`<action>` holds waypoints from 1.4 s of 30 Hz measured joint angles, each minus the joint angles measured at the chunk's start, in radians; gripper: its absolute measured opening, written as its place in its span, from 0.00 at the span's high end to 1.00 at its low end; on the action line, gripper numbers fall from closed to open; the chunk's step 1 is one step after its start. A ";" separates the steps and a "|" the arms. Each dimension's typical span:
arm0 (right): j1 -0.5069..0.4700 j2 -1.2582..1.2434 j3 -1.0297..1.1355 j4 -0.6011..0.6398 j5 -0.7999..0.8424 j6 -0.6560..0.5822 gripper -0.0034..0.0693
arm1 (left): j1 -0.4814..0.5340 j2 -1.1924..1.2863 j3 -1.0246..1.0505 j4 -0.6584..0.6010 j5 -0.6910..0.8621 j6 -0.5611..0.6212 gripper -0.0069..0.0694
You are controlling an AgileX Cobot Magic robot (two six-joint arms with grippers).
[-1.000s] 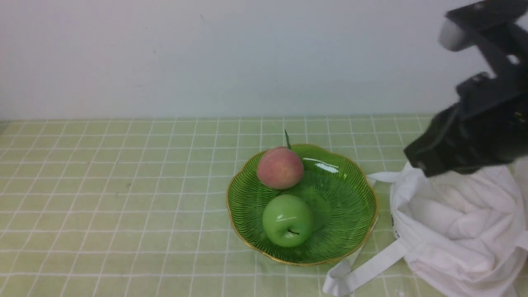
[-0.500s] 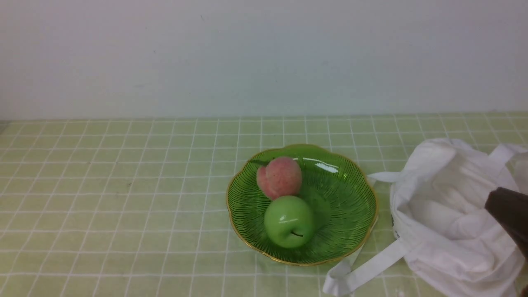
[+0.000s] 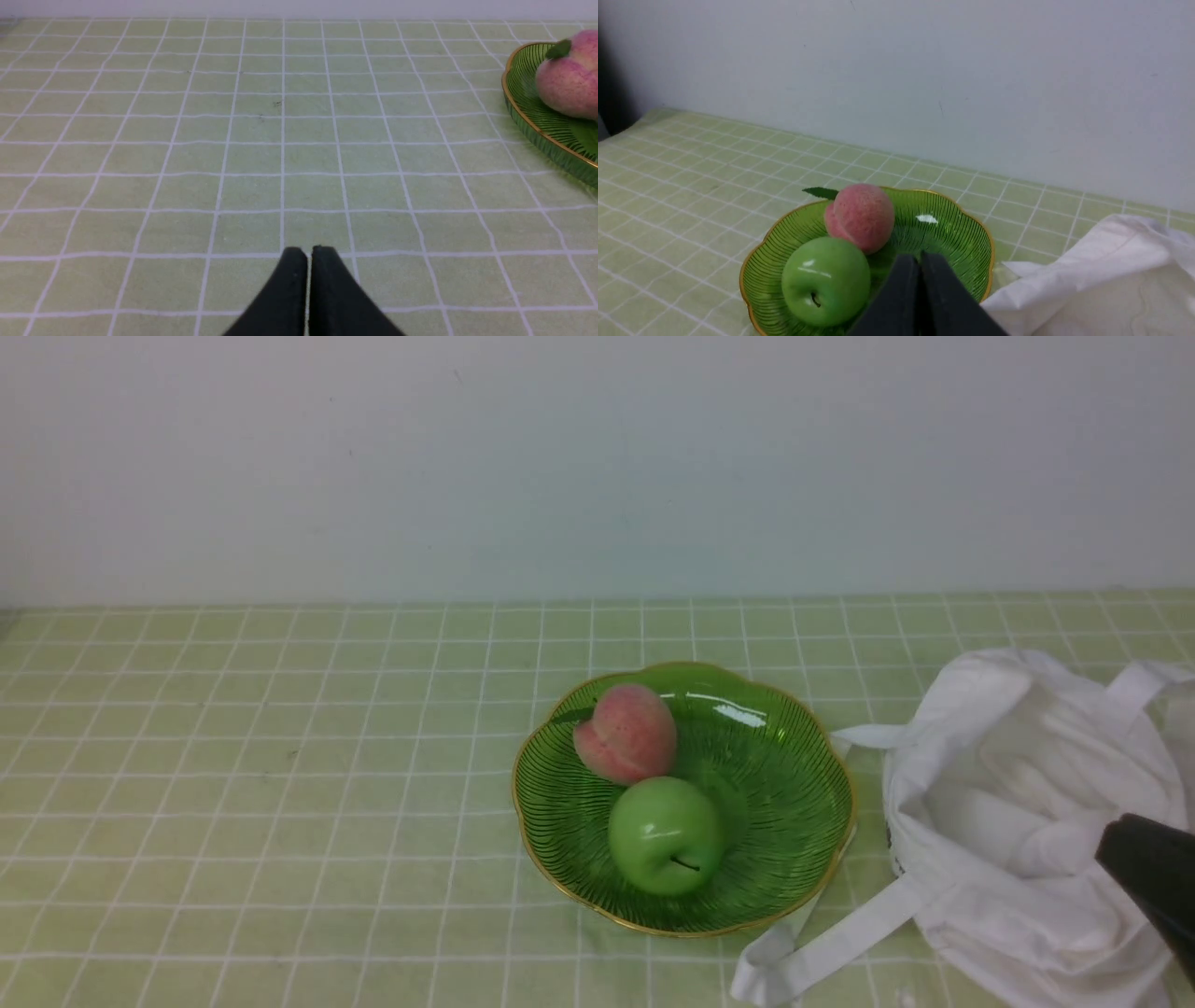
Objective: Take the fruit out of the bag on the green coffee tablecloth and place them on the plate.
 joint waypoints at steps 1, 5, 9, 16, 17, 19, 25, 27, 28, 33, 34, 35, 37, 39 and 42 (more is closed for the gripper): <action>0.000 0.000 0.000 0.000 0.010 0.000 0.97 | 0.000 0.000 0.000 0.000 0.000 0.000 0.92; 0.000 0.000 0.001 0.000 0.018 0.000 0.97 | 0.000 0.000 0.000 0.000 0.000 0.003 0.92; 0.000 -0.019 0.019 -0.001 0.017 0.000 0.97 | 0.000 0.000 0.000 0.000 0.000 0.003 0.92; -0.128 -0.212 0.151 -0.019 -0.008 0.001 0.97 | 0.000 0.000 0.000 0.000 0.000 0.003 0.92; -0.160 -0.232 0.169 -0.019 -0.008 0.001 0.97 | 0.000 0.000 0.000 0.000 0.000 0.003 0.92; -0.238 -0.303 0.215 -0.019 -0.008 0.011 0.97 | 0.000 0.000 0.000 0.000 0.000 0.003 0.92; -0.410 -0.434 0.275 -0.019 0.044 0.026 0.97 | 0.000 0.000 0.000 0.000 0.000 0.004 0.92; -0.420 -0.448 0.275 -0.021 0.058 0.026 0.97 | 0.000 0.000 0.000 0.000 0.000 0.004 0.92; -0.423 -0.459 0.275 -0.033 0.084 0.026 0.97 | 0.000 0.000 0.000 0.000 0.000 0.004 0.92; -0.424 -0.461 0.274 -0.065 0.225 0.026 0.97 | 0.000 0.000 0.000 0.000 0.000 0.004 0.92; -0.424 -0.461 0.273 -0.065 0.231 0.026 0.97 | 0.000 0.000 0.000 0.000 0.000 0.004 0.92; -0.421 -0.461 0.272 -0.065 0.233 0.026 0.97 | 0.000 0.000 0.000 0.000 0.000 0.004 0.92; -0.403 -0.461 0.271 -0.068 0.241 0.026 0.97 | 0.000 0.000 0.000 0.000 0.000 0.003 0.92; -0.387 -0.461 0.271 -0.068 0.241 0.026 0.97 | 0.000 0.000 0.000 0.000 0.000 0.003 0.92; -0.362 -0.461 0.271 -0.068 0.242 0.026 0.97 | 0.000 0.000 0.000 0.000 0.000 0.002 0.92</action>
